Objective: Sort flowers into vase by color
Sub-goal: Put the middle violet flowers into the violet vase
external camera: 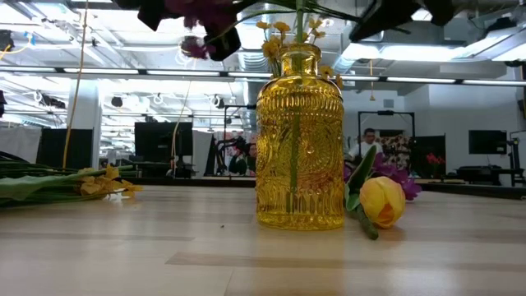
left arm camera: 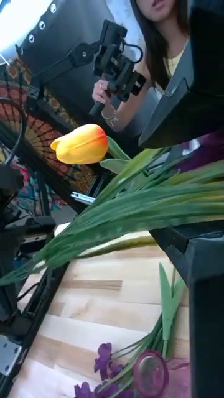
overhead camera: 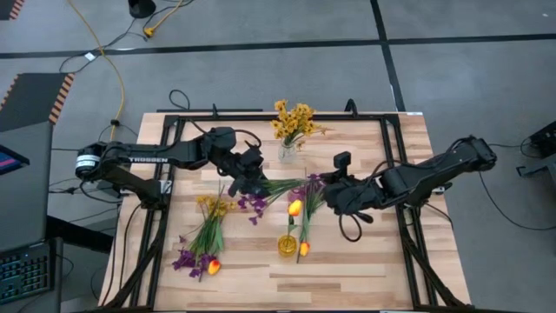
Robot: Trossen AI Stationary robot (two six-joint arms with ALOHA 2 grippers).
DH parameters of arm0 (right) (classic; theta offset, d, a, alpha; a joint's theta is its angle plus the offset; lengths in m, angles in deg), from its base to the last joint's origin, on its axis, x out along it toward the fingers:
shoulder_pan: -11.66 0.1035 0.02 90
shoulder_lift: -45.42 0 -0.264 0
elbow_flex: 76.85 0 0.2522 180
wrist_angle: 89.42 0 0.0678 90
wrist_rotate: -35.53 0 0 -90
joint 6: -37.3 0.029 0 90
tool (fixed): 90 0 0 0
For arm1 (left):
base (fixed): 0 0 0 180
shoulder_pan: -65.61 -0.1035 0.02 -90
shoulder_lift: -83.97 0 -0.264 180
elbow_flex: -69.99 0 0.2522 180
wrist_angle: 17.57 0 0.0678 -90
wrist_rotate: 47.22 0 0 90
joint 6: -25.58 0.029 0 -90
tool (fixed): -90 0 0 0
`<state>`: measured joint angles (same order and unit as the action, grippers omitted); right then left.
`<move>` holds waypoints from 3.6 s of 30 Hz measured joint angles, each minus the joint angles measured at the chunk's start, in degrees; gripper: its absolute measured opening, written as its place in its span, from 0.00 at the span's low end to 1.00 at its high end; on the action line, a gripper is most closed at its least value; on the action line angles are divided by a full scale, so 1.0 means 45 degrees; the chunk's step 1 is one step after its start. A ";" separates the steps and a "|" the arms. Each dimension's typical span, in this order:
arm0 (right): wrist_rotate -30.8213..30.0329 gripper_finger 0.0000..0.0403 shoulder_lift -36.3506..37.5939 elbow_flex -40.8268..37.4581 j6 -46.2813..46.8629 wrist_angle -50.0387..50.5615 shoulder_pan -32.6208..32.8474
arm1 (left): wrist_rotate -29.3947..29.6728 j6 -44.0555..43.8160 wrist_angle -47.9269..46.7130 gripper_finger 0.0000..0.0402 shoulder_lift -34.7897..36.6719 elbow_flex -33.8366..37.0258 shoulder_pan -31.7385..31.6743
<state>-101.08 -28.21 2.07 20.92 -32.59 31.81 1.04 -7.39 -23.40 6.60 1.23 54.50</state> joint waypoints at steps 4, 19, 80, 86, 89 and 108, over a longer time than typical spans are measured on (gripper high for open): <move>0.0002 0.08 0.0105 0.0000 0.0679 0.0854 0.0037 | -0.0038 -0.0012 -0.0002 0.39 0.0189 0.0000 -0.0034; -0.0590 0.09 0.1039 0.0004 0.3230 0.3187 0.0183 | -0.0007 0.0092 -0.0326 0.39 0.1922 0.0000 -0.0029; -0.0306 0.08 0.1835 -0.0005 0.0321 -0.7960 -0.1595 | 0.7834 0.8492 0.7259 0.39 0.0451 -0.0005 0.0960; -0.0306 0.11 0.1672 -0.0005 0.0317 -0.8081 -0.1605 | 0.9452 0.9773 0.9719 0.39 -0.0752 -0.0005 0.1403; -0.0311 0.10 0.1615 -0.0001 0.0298 -0.8127 -0.1605 | 0.9452 1.0265 1.1132 0.39 -0.1302 -0.0005 0.1598; 0.0058 0.09 0.0877 0.0000 -0.0044 -0.8660 -0.1571 | 0.9436 1.0180 1.2792 0.39 -0.3068 -0.1015 0.1710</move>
<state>-100.82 -24.26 2.07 20.72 -71.56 24.74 43.50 38.42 34.17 -7.21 -3.34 62.19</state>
